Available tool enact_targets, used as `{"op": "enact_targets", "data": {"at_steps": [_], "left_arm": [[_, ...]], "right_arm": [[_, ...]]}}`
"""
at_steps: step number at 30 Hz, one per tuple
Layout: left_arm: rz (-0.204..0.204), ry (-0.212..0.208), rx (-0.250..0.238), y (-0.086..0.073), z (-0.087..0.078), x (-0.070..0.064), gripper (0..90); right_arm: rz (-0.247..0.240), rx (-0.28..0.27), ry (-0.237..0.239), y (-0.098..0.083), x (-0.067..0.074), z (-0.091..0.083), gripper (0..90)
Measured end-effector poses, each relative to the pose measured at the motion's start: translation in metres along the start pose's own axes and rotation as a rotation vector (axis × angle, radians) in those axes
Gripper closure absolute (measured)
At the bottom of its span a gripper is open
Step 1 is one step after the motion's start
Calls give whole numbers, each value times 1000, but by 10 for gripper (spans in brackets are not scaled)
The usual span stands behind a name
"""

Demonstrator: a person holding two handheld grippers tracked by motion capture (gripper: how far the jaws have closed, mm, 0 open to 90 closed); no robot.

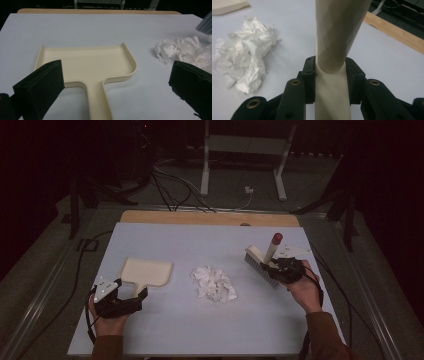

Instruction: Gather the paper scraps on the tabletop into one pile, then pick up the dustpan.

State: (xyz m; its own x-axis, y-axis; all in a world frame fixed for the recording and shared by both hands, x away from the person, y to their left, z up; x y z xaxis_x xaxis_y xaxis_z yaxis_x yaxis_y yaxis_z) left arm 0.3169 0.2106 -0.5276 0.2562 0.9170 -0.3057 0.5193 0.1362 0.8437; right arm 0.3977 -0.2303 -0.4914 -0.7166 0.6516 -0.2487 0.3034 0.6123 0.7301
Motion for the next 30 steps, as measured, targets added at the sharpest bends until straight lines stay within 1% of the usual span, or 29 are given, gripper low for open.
{"op": "enact_targets", "data": {"at_steps": [8,16,22,25,26,30], "left_arm": [[1,1,1,0,0,0,7],[-1,7,9,-1,1,0,7],[-12,30,40,-4,2,0,15],[-22,44,62,-6,4,1,33],[-25,39,66,-7,4,0,36],[-3,54,94,-11,7,-2,57]], "right_arm": [[28,19,11,-10,4,-3,669],[69,49,14,-21,5,-5,670],[76,78,16,-31,5,-3,669],[89,69,12,-33,3,-4,669],[95,71,6,-33,2,-5,669],[100,70,4,-34,2,-6,669]]}}
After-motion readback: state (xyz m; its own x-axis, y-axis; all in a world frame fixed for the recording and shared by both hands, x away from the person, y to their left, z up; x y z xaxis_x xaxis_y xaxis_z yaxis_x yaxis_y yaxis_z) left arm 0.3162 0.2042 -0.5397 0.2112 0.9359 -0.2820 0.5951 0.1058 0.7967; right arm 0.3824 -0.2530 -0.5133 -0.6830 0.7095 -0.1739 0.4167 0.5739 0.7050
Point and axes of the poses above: each handheld gripper's, and its own axes: z roughly forward along the jaws, y roughly out of its top, x roughly to its left, the point moved 8 cm from there along z, roughly forward along the jaws, and after that the axes turned 11 degrees about -z, right-handed, at the moved point
